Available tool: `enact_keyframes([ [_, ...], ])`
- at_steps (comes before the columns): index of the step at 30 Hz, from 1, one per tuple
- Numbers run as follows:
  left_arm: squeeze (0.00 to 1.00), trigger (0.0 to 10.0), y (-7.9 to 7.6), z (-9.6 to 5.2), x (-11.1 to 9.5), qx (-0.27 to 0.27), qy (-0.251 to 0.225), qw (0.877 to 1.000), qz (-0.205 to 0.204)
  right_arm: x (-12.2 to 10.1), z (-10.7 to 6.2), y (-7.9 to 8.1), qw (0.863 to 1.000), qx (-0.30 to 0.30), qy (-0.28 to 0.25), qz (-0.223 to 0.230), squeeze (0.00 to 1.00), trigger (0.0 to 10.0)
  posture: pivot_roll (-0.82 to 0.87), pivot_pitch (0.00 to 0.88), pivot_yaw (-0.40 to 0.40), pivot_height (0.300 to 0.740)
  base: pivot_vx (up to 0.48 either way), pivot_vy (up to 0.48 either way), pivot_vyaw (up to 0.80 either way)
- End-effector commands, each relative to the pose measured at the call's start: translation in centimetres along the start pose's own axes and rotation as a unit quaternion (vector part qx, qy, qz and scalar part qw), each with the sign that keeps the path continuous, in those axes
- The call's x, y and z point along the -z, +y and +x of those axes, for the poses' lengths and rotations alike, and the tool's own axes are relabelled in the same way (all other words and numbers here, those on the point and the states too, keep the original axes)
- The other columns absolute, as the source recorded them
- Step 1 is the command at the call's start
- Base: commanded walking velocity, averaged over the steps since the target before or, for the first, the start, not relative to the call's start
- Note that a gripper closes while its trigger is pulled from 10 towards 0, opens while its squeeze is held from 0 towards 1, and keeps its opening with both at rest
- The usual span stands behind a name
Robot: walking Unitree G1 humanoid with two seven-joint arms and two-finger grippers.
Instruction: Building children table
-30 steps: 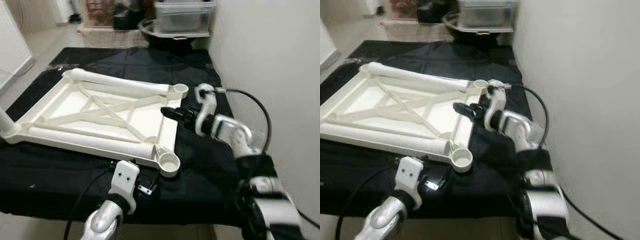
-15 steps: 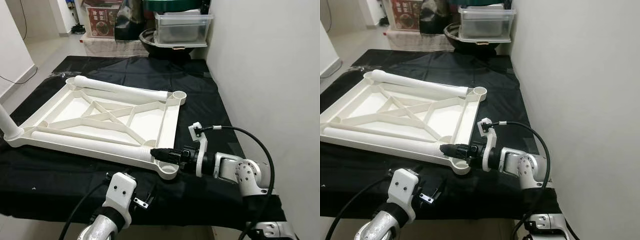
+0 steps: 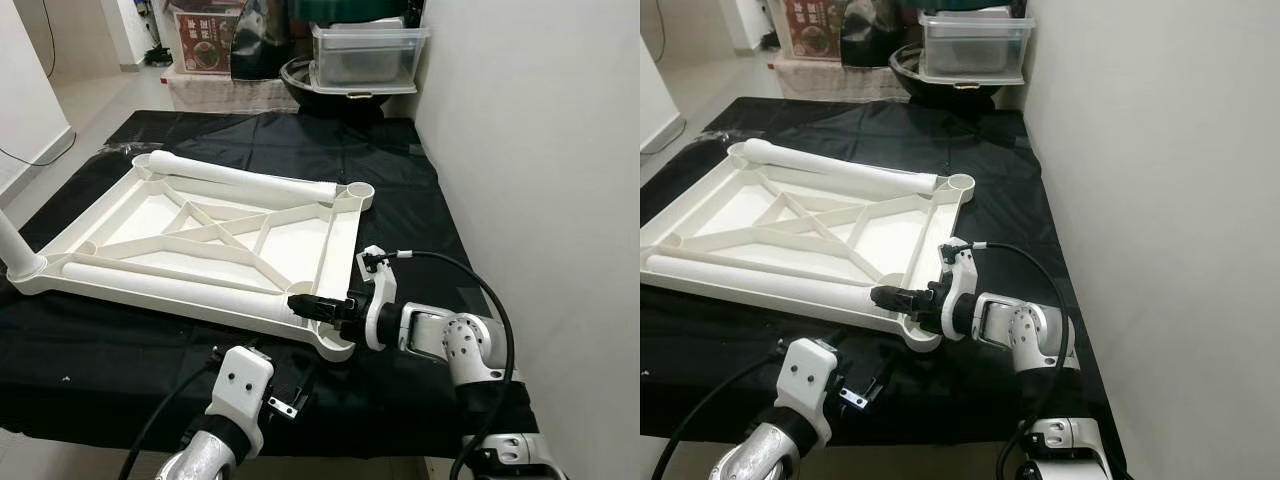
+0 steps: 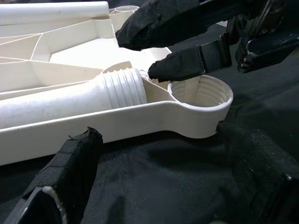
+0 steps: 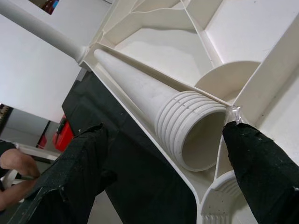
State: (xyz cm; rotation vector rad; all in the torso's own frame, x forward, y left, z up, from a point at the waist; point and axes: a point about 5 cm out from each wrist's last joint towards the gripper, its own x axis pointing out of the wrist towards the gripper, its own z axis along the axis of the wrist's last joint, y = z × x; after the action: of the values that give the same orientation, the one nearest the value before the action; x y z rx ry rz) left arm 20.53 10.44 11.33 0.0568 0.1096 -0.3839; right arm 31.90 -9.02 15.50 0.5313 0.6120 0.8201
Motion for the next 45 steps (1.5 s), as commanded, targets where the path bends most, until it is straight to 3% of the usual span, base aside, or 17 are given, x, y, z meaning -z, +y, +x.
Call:
enact_keyframes([
  [1,0.0,10.0,-0.1,-0.3,0.1,0.002,0.005,1.0,0.004,0.8,-0.1,-0.5,1.0,0.016,0.012,0.017,0.0,10.0,0.09,0.07,-0.054,0.74,0.0,0.0,0.0],
  [21,0.0,10.0,-0.2,-0.2,0.2,0.005,0.007,1.0,0.004,0.6,2.5,3.4,0.997,-0.061,0.036,0.027,0.0,10.0,0.1,0.084,-0.058,0.74,0.0,0.0,0.0],
  [27,0.0,10.0,-0.2,-0.2,0.2,0.005,0.007,1.0,0.003,-0.7,3.6,5.5,0.994,-0.101,0.011,0.03,0.0,10.0,0.1,0.09,-0.056,0.74,0.0,0.0,0.0],
  [30,0.0,10.0,-0.2,-0.2,0.2,0.006,0.007,1.0,0.003,-0.9,3.7,5.8,0.994,-0.108,0.007,0.03,0.0,10.0,0.1,0.09,-0.056,0.74,0.0,0.0,0.0],
  [35,0.0,10.0,-0.2,-0.1,0.2,0.006,0.008,1.0,0.002,-1.9,3.7,7.2,0.987,-0.159,0.003,0.001,0.0,10.0,0.1,0.09,-0.057,0.74,0.0,0.0,0.0],
  [36,0.0,10.0,-0.2,-0.1,0.2,0.006,0.008,1.0,0.002,-2.0,3.6,7.5,0.985,-0.169,0.01,-0.025,0.0,6.4,0.1,0.09,-0.057,0.74,0.0,0.0,0.0],
  [37,0.0,10.0,-0.2,-0.1,0.2,0.006,0.008,1.0,0.002,-2.0,3.6,7.5,0.985,-0.169,0.01,-0.025,0.0,6.4,0.1,0.09,-0.057,0.74,0.0,0.0,0.0],
  [38,0.0,10.0,-0.2,-0.1,0.2,0.006,0.008,1.0,0.002,-2.2,3.4,7.4,0.984,-0.166,0.022,-0.061,0.0,0.0,0.1,0.089,-0.058,0.74,0.0,0.0,0.0],
  [45,0.0,10.0,-0.1,0.0,0.2,0.007,0.007,1.0,0.003,-4.5,2.9,6.8,0.984,-0.155,-0.001,-0.089,0.0,0.0,0.1,0.085,-0.057,0.74,0.0,0.0,0.0],
])
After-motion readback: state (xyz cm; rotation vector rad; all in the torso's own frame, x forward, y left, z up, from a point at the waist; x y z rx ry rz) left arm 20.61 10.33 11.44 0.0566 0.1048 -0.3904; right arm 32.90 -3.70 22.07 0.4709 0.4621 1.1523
